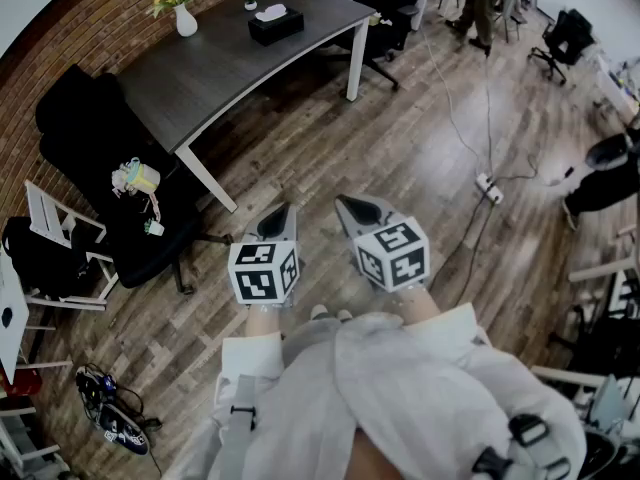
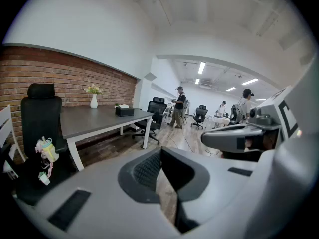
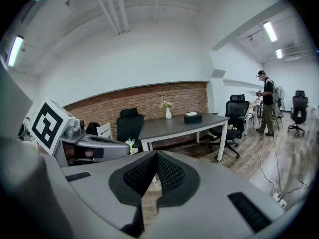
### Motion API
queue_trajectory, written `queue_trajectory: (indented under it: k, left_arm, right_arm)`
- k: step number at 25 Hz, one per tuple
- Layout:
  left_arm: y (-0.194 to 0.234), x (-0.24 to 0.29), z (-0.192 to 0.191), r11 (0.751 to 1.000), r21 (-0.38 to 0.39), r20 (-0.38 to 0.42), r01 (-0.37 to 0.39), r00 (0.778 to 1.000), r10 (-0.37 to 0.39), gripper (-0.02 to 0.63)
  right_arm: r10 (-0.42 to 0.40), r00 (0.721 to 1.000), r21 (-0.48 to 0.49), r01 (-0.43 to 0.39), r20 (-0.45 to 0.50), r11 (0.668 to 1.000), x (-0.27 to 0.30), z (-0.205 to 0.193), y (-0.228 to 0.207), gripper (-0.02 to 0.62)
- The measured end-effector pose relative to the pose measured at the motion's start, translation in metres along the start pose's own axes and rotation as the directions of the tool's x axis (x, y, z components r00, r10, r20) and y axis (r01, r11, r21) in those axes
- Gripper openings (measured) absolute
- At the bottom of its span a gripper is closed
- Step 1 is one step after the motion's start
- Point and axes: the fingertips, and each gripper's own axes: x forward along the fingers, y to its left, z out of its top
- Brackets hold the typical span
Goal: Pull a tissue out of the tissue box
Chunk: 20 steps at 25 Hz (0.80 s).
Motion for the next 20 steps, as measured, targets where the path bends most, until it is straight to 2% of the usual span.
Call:
queue_trajectory:
  k: [12,17,20]
  left_arm:
    - [0.004,0.005,-0.012,1.000,0.007,-0.047,0.019,0.999,-0.019,0.005]
    - [0.004,0.004,-0.007,0.998,0.040,-0.009,0.048,0.999,-0.048,0.005]
    - [0.006,0.003,-0.003,0.996,0.055,0.013,0.077,0.997,-0.078,0.005]
  right_arm:
    - [0.012,0.999,0.008,-0.012,-0.052,1.000,0.011,-0.018,0.006,-0.006]
    - [0.027,1.000,0.047,-0.027,0.001,0.999,0.015,-0.016,0.010,-0.006]
    - [0.005,1.000,0.056,-0.005,-0.001,0.998,0.019,-0.017,0.009,-0.005]
